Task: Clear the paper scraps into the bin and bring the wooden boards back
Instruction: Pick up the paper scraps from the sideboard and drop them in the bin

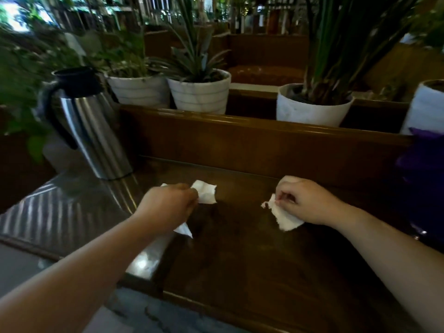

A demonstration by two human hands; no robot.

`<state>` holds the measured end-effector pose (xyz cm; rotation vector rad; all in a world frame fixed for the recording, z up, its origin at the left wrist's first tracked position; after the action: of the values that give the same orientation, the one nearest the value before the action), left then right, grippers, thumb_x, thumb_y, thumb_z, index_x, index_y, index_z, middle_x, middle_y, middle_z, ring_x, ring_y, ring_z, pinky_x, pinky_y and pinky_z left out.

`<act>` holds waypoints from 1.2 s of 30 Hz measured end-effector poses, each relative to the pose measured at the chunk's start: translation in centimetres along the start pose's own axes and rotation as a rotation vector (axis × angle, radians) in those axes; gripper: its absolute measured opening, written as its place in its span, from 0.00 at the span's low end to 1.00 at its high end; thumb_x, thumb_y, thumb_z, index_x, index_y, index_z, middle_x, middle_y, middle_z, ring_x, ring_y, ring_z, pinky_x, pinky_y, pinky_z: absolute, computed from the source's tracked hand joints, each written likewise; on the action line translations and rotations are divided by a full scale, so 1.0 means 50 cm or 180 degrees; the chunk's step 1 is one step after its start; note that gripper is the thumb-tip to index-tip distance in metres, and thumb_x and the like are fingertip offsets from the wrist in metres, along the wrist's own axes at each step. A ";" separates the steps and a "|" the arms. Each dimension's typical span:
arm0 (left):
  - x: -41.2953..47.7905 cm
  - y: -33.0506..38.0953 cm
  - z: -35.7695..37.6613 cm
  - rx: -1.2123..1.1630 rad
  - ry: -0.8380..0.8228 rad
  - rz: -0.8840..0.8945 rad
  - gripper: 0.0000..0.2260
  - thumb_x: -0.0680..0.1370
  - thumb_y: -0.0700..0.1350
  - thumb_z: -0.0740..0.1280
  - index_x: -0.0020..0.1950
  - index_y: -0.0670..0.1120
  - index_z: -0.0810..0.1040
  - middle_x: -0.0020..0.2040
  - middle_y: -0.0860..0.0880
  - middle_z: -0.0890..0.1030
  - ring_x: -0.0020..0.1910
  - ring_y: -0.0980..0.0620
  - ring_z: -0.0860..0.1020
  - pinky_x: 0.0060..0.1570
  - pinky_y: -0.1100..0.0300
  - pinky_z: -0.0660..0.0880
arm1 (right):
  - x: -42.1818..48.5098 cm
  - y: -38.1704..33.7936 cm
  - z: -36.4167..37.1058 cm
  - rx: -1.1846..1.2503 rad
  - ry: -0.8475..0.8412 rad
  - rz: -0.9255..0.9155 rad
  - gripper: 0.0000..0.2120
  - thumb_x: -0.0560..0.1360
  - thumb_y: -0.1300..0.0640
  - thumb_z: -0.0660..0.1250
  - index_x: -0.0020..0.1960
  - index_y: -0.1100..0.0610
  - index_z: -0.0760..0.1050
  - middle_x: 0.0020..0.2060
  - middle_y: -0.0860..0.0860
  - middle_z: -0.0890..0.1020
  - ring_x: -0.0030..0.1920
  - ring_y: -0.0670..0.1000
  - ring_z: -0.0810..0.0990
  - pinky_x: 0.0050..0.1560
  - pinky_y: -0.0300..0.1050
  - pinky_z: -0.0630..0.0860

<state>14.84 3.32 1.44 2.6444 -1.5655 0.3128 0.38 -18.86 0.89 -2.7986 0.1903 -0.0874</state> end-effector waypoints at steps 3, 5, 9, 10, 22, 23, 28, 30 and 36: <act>-0.002 -0.106 0.003 0.0109 -0.0001 -0.0431 0.11 0.78 0.54 0.57 0.49 0.53 0.77 0.40 0.55 0.73 0.35 0.54 0.74 0.29 0.58 0.71 | 0.049 -0.059 0.017 -0.0043 -0.0011 -0.0243 0.05 0.77 0.52 0.66 0.43 0.43 0.74 0.47 0.42 0.75 0.46 0.40 0.74 0.46 0.41 0.74; 0.001 -0.163 0.009 0.0110 0.0017 -0.0643 0.11 0.79 0.54 0.57 0.49 0.53 0.77 0.40 0.55 0.74 0.35 0.54 0.74 0.30 0.58 0.72 | 0.084 -0.091 0.026 -0.0119 -0.0017 -0.0330 0.03 0.77 0.52 0.65 0.46 0.47 0.77 0.46 0.42 0.77 0.47 0.41 0.74 0.48 0.43 0.75; 0.011 -0.216 0.043 -0.0017 -0.0055 -0.0843 0.12 0.79 0.54 0.57 0.53 0.53 0.77 0.43 0.53 0.76 0.38 0.54 0.76 0.33 0.58 0.75 | 0.144 -0.141 0.034 -0.0255 0.0057 -0.0463 0.05 0.77 0.50 0.64 0.48 0.49 0.79 0.43 0.41 0.77 0.46 0.42 0.73 0.45 0.40 0.72; 0.014 -0.218 0.054 -0.0047 -0.0081 -0.0879 0.12 0.79 0.54 0.57 0.53 0.52 0.77 0.44 0.53 0.76 0.38 0.55 0.75 0.32 0.59 0.74 | 0.157 -0.149 0.036 -0.0276 0.0073 -0.0478 0.05 0.77 0.50 0.64 0.48 0.48 0.78 0.43 0.41 0.77 0.46 0.42 0.73 0.44 0.40 0.72; 0.016 -0.193 0.108 -0.0143 -0.0312 -0.0623 0.16 0.75 0.61 0.59 0.58 0.56 0.76 0.51 0.51 0.75 0.46 0.50 0.76 0.33 0.58 0.69 | 0.293 -0.216 0.067 -0.0478 0.0179 -0.0547 0.05 0.78 0.50 0.62 0.47 0.49 0.76 0.43 0.44 0.77 0.45 0.44 0.74 0.41 0.43 0.74; 0.014 -0.189 0.103 -0.0150 -0.0261 -0.0560 0.15 0.77 0.59 0.59 0.58 0.55 0.76 0.50 0.51 0.74 0.45 0.50 0.76 0.32 0.58 0.68 | 0.301 -0.221 0.075 -0.0505 0.0147 -0.0552 0.05 0.78 0.50 0.62 0.48 0.49 0.77 0.44 0.44 0.78 0.45 0.45 0.74 0.41 0.43 0.74; -0.002 -0.194 0.083 -0.0218 -0.0041 -0.0486 0.13 0.79 0.54 0.57 0.58 0.53 0.76 0.51 0.51 0.78 0.46 0.50 0.78 0.34 0.58 0.72 | 0.328 -0.230 0.130 -0.0705 -0.0373 -0.0439 0.13 0.74 0.44 0.65 0.55 0.48 0.75 0.49 0.45 0.76 0.50 0.47 0.74 0.42 0.45 0.73; -0.009 -0.204 0.077 -0.0292 -0.0015 -0.0462 0.13 0.79 0.55 0.57 0.58 0.53 0.76 0.51 0.51 0.78 0.43 0.51 0.78 0.35 0.59 0.74 | 0.333 -0.226 0.147 -0.0773 -0.0571 -0.0299 0.18 0.72 0.42 0.67 0.59 0.48 0.75 0.51 0.45 0.75 0.51 0.47 0.73 0.43 0.45 0.73; -0.022 -0.212 0.049 -0.0439 0.0119 -0.0288 0.12 0.78 0.55 0.58 0.58 0.55 0.75 0.45 0.55 0.76 0.37 0.56 0.74 0.28 0.64 0.65 | 0.318 -0.235 0.151 -0.0701 -0.0453 -0.0101 0.02 0.76 0.51 0.64 0.46 0.48 0.74 0.42 0.47 0.75 0.40 0.47 0.74 0.37 0.46 0.73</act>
<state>23.93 9.03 -0.58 2.5787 -1.3978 0.2386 18.16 -7.71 -1.71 -3.0125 0.1279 0.1331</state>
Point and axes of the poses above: each hand's wrist, its own x-axis towards the middle knuckle, its own z-axis out of the palm, y = z × x, the point moved 7 cm from there along x, towards the middle knuckle
